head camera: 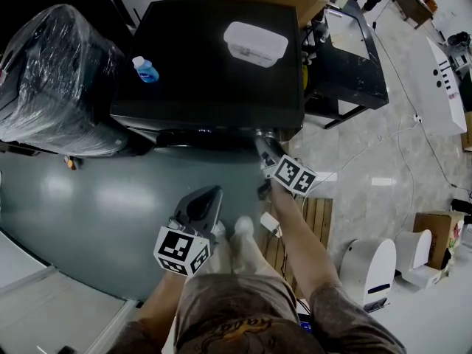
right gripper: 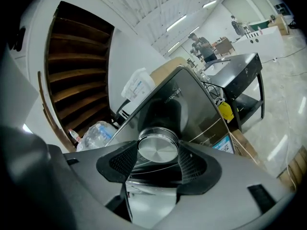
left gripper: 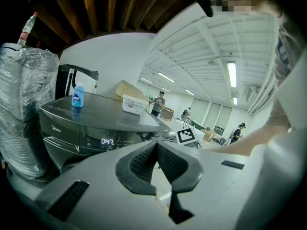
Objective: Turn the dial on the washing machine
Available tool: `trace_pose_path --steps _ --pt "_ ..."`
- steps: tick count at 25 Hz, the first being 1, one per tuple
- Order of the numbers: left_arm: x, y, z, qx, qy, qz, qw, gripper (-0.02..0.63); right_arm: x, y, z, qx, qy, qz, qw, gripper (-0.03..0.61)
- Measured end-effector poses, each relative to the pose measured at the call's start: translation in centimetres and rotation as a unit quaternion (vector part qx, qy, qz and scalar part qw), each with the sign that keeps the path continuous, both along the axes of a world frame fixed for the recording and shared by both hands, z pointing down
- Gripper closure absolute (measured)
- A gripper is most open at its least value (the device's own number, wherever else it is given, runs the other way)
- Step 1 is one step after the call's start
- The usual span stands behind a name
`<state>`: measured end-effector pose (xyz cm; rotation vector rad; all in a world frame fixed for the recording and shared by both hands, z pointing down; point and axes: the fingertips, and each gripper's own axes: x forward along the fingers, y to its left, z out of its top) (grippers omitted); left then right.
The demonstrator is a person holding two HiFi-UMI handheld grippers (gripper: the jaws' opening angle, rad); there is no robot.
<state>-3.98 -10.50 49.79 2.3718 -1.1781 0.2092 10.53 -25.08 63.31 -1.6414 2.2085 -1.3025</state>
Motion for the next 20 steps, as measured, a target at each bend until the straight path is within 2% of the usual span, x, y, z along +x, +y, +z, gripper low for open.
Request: trace_pose_path --steps 10,20 --pt "-0.04 0.44 -0.01 -0.002 -0.003 -0.002 1.0 0.614 0.15 0.05 0.07 -0.008 -0.073 0.017 0.997 0.325" --pt "0.05 0.79 0.28 -0.003 -0.006 -0.003 1.0 0.614 0.39 0.06 0.3 -0.012 -0.154 0.039 0.987 0.325"
